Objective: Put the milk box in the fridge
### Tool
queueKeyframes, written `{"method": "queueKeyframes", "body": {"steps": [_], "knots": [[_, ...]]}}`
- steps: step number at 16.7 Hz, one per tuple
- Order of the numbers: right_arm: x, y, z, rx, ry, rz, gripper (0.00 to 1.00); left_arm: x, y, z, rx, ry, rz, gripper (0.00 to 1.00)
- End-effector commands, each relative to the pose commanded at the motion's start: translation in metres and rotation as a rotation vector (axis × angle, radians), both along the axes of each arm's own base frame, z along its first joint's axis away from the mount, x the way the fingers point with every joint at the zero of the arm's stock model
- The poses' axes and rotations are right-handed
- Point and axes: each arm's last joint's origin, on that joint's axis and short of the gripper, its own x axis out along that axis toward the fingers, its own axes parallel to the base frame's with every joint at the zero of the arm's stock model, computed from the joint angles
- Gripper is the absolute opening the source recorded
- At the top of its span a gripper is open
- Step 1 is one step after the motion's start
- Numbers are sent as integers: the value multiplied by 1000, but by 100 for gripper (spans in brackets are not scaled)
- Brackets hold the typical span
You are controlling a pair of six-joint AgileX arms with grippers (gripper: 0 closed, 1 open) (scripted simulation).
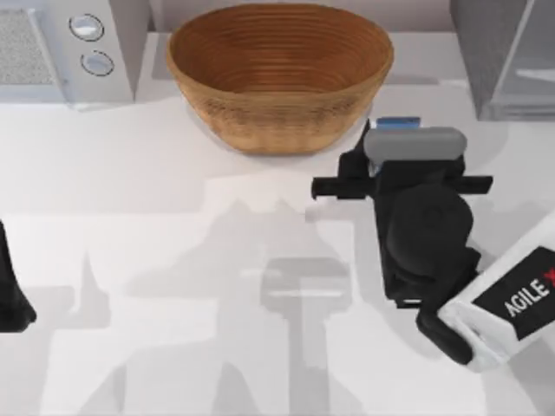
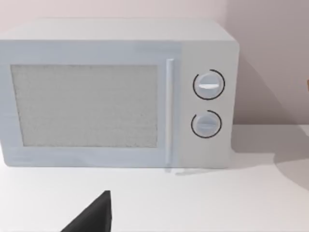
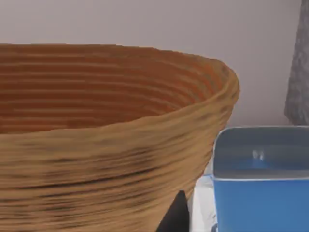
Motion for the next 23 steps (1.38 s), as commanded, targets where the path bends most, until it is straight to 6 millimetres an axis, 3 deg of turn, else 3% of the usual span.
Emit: {"method": "queueKeyframes", "body": {"steps": [7, 14, 19, 23], "knots": [[-6, -7, 47, 8, -5, -12, 0, 0, 0, 0, 0, 0, 0, 100], [-6, -6, 51, 11, -7, -8, 0, 0, 0, 0, 0, 0, 0, 100], [-9, -43, 66, -33, 32, -58, 0, 0, 0, 0, 0, 0, 0, 100], [-28, -79, 97, -35, 24, -20, 0, 0, 0, 0, 0, 0, 0, 100]]}}
